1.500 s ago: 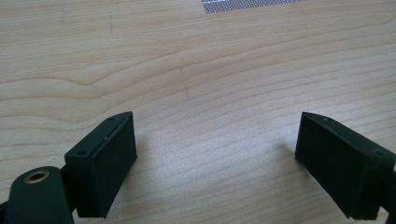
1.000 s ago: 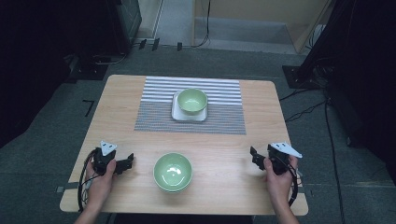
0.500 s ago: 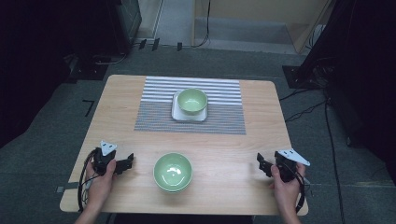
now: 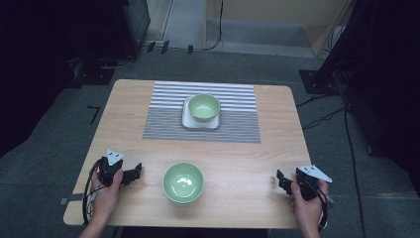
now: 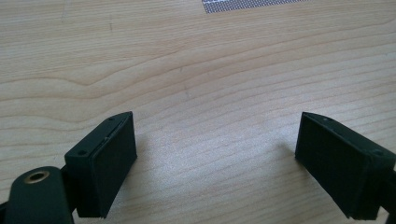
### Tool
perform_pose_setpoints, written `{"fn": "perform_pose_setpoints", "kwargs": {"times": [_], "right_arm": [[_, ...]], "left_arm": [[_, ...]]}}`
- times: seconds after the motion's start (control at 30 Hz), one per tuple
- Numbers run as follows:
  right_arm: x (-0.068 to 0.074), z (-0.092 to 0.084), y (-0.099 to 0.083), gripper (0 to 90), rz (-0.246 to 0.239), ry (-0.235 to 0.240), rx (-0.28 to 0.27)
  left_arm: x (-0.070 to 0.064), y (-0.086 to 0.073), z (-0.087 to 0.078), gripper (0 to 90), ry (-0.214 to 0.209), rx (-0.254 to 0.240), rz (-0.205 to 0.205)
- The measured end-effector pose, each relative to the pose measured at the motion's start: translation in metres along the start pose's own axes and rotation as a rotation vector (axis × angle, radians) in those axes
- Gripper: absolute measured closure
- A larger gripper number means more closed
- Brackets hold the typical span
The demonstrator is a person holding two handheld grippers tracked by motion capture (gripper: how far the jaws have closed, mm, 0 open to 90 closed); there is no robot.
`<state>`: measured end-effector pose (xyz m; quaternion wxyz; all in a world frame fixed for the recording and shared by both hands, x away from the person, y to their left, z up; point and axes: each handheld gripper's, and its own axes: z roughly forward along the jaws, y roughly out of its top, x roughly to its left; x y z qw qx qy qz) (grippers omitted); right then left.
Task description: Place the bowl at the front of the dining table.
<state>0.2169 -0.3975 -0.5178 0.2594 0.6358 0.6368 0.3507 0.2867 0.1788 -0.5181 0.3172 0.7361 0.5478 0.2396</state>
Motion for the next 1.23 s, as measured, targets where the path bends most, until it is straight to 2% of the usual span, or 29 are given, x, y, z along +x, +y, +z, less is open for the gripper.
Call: {"fn": "perform_pose_setpoints", "kwargs": {"times": [0.2, 0.3, 0.37, 0.57, 1.23], "right_arm": [[-0.0021, 0.0001, -0.006, 21.9, -0.024, -0.031, 0.026], [-0.0018, -0.0007, -0.0065, 21.9, -0.028, -0.034, 0.021], [0.0001, -0.0005, -0.0074, 20.9, -0.051, -0.044, 0.039], [0.0028, 0.0005, -0.0081, 20.4, -0.067, -0.051, 0.061], [0.0015, 0.005, -0.0049, 13.6, -0.083, -0.041, 0.076]], "left_arm": [[0.0, 0.0, 0.0, 12.0, 0.0, 0.0, 0.0], [0.0001, 0.0, 0.0, 12.1, 0.0, 0.0, 0.0], [0.0001, 0.0, 0.0, 12.0, 0.0, 0.0, 0.0], [0.0, 0.0, 0.0, 12.0, 0.0, 0.0, 0.0], [0.0001, 0.0, 0.0, 12.0, -0.001, 0.0, 0.0]]}}
